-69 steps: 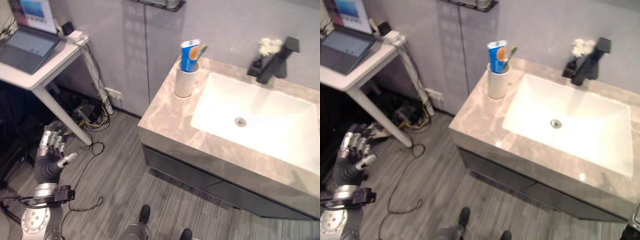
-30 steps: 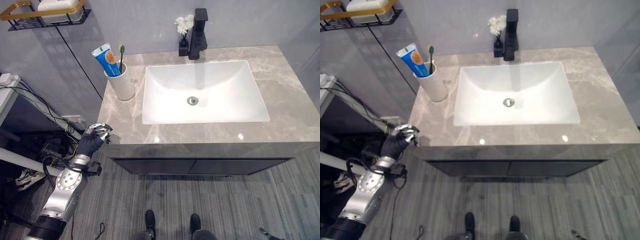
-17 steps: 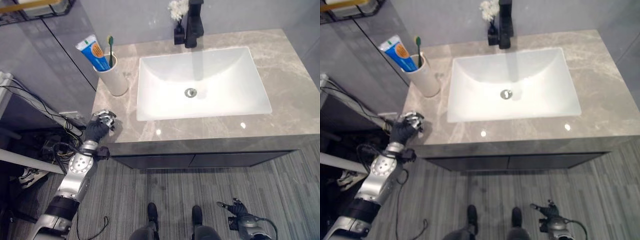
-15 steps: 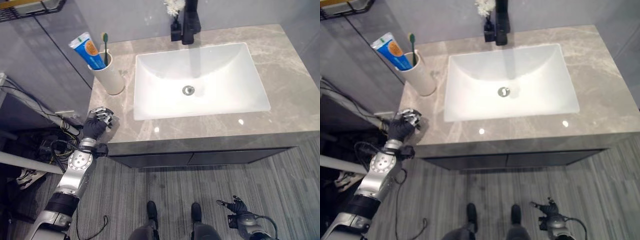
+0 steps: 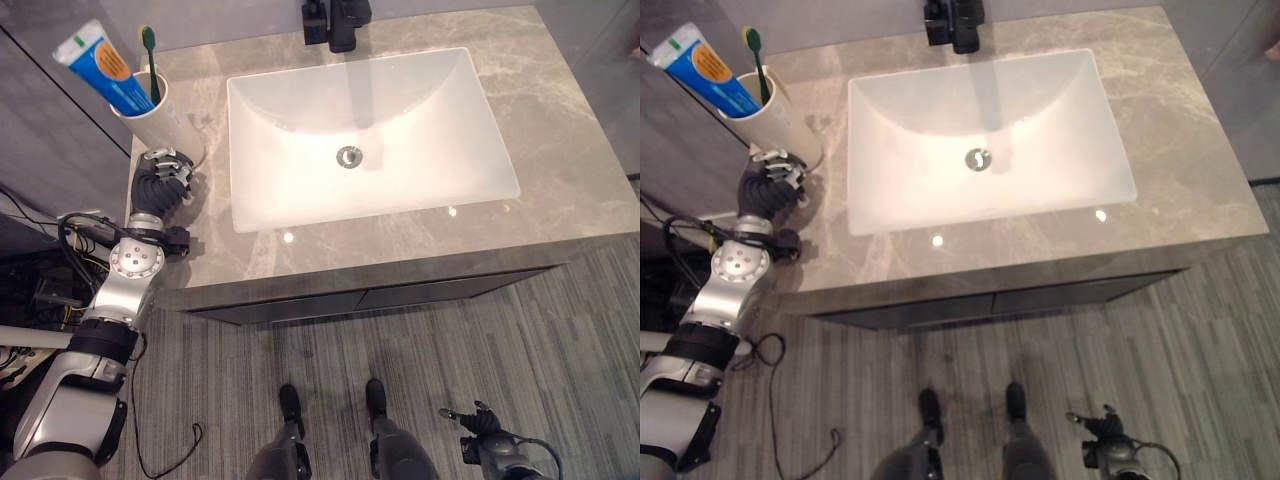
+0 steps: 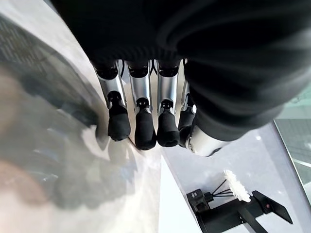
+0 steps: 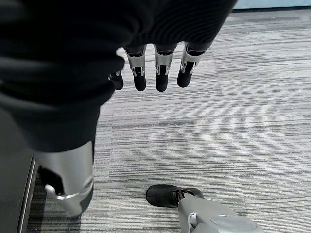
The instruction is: Put brush and paste in cup on sink, flatten towel.
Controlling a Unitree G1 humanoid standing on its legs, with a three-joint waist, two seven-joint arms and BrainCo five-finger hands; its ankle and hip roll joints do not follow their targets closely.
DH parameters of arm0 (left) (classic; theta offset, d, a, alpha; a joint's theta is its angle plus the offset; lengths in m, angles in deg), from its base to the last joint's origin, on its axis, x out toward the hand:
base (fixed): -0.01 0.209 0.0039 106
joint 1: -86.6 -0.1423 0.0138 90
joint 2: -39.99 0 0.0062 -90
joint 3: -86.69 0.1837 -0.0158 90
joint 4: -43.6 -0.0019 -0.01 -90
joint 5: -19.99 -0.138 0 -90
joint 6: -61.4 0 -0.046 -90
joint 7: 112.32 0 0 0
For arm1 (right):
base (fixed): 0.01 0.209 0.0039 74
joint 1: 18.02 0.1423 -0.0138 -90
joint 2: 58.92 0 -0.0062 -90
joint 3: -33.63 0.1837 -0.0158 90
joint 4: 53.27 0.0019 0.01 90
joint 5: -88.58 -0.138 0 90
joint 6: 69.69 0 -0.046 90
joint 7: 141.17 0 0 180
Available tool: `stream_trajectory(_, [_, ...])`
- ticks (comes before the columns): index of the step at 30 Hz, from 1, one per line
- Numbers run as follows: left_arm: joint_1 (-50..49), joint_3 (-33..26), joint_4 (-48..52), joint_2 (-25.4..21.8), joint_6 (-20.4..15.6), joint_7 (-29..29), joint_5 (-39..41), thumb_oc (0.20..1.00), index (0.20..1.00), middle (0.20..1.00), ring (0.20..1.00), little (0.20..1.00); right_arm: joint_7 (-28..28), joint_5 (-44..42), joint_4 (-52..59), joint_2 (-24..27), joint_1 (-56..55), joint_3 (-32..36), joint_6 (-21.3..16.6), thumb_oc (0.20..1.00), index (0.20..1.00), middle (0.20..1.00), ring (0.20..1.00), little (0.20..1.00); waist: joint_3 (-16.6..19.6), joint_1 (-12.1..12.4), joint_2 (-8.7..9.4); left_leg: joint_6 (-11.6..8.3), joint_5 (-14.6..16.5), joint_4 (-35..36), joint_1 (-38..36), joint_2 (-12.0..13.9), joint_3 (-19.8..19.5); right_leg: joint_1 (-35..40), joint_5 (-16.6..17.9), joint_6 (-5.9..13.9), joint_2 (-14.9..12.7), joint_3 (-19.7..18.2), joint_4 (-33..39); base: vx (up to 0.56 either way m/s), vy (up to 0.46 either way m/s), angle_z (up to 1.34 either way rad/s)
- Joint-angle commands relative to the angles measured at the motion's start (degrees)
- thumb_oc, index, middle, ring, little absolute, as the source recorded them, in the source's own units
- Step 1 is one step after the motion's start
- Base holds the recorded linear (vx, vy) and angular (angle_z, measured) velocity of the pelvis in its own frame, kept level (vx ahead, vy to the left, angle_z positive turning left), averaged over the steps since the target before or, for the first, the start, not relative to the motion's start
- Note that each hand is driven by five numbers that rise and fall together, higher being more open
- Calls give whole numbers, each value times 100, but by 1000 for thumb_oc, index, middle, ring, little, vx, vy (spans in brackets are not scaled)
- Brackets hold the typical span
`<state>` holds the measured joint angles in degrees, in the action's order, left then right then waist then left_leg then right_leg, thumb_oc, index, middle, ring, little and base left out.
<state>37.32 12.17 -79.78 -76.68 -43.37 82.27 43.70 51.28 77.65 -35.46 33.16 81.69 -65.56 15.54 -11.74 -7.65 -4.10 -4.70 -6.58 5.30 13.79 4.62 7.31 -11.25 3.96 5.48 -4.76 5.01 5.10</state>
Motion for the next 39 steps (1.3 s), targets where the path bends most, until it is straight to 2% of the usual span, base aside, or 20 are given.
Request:
stream_trajectory(1, [694,-249,-394,-333,-289,292,-94,200,200,200,200,200,73,0,203,30,130,-246,-62,1000,1000,1000,1000,1000,-21,-53,151,-254,281,-30,-586,166,328,-342,609,370,-382,-35,-10,2,7,-5])
stream_trajectory(19, [2230,590,-2147,-802,-60,355,-358,200,200,200,200,200,78,129,659,-44,256,-863,-188,1000,1000,1000,1000,1000,-125,-181,302,-265,238,-30,-250,176,381,-773,763,429,-326,-170,-10,6,4,-2])
stream_trajectory(24, [2606,749,-2513,-637,-63,338,-199,200,200,200,200,200,32,125,625,4,232,-961,-193,1000,1000,1000,1000,1000,-70,-234,363,-270,235,-30,-190,180,353,-844,795,445,-321,-216,-10,9,7,-3])
stream_trajectory(28, [2368,668,-2198,-505,-150,338,-157,200,200,200,200,200,68,38,557,-25,248,-879,-197,1000,1000,1000,1000,1000,-69,-224,346,-248,259,-30,-194,153,302,-818,776,452,-357,-170,-10,7,8,0])
stream_trajectory(31, [1631,386,-1296,-610,-362,189,-79,200,200,200,200,200,22,135,682,-25,198,-812,-196,1000,1000,1000,1000,1000,-79,-149,323,-238,292,-30,-219,104,286,-781,763,451,-408,-132,-10,24,43,4])
stream_trajectory(34, [1202,144,-1126,-726,-401,106,-53,200,200,200,200,200,6,202,825,9,139,-760,-216,1000,1000,1000,1000,1000,-84,-109,301,-239,295,-30,-205,87,280,-783,765,457,-435,-106,-10,9,22,1])
stream_trajectory(39, [1083,-41,-1177,-883,-409,180,-80,200,200,200,200,200,-53,214,886,29,131,-763,-235,1000,1000,1000,1000,1000,-105,-74,277,-238,279,-30,-135,62,256,-826,784,470,-456,-66,-10,3,6,0])
